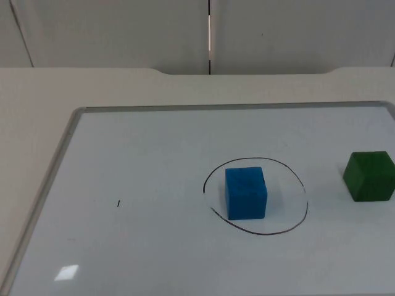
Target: Push the two cubes into the marked area.
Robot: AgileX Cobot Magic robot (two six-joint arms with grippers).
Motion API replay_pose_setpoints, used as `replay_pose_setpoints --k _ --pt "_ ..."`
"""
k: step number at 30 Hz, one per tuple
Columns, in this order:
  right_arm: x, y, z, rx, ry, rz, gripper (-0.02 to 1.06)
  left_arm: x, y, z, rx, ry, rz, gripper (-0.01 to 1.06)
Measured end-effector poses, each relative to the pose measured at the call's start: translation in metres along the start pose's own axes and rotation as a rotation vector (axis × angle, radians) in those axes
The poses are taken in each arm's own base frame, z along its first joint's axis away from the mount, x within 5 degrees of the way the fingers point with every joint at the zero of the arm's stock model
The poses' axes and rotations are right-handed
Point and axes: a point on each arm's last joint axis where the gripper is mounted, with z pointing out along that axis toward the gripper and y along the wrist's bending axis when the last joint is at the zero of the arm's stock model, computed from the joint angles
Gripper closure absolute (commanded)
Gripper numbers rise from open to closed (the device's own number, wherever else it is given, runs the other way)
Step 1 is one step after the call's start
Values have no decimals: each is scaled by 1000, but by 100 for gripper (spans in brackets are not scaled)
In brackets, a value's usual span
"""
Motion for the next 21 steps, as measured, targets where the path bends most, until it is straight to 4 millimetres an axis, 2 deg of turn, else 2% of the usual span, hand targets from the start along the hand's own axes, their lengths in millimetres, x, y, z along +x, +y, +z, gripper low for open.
replay_pose_setpoints --k 8,13,18,21 --pt "0 0 0 0 0 0 0 0 0 0 6 2 -3 105" --pt "0 0 0 0 0 0 7 0 0 0 6 2 -3 105" --pt "0 0 0 0 0 2 32 0 0 0 6 2 -5 105" --pt "0 0 0 0 0 33 33 0 0 0 6 2 -5 105"
